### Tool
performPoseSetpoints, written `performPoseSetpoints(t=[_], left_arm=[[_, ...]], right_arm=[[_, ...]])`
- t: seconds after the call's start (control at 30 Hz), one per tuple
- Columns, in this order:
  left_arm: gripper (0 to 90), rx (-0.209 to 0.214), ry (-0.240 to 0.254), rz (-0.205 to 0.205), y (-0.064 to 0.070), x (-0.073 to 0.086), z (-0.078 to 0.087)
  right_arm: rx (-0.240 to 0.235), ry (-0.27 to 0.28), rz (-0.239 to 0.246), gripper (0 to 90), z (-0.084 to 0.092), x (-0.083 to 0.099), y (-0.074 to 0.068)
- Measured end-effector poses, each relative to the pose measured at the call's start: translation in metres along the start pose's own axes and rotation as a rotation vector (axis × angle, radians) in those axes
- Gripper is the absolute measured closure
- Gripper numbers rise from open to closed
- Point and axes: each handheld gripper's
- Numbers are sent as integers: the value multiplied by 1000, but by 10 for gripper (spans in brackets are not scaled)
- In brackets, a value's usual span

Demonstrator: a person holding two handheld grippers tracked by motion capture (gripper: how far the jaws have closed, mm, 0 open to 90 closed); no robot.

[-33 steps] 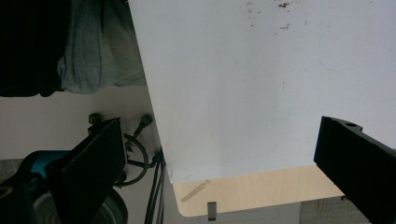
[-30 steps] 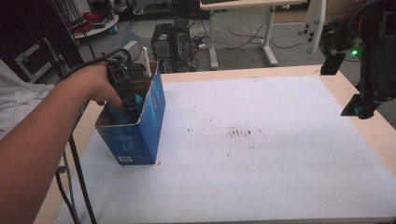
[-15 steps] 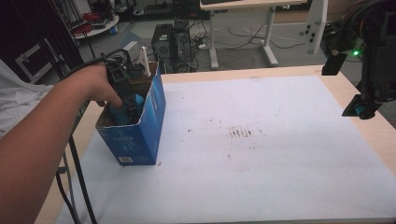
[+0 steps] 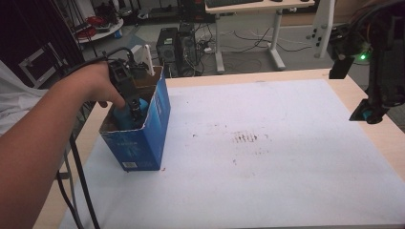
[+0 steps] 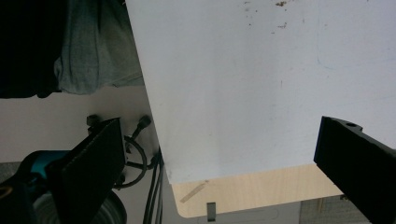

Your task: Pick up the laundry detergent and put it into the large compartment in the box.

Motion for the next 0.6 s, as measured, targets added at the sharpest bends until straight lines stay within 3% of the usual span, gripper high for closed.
performPoseSetpoints(t=[0.6], left_arm=[[185, -38, 20, -13, 17, 7, 38]], right_arm=[[2, -4, 10, 14, 0, -2, 0]])
Point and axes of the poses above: each handheld gripper's, and its own axes: z roughly backward along the jaws, x roughly out of its underside, y roughly to its right, and after that the axes turned 14 degrees about x, right-handed
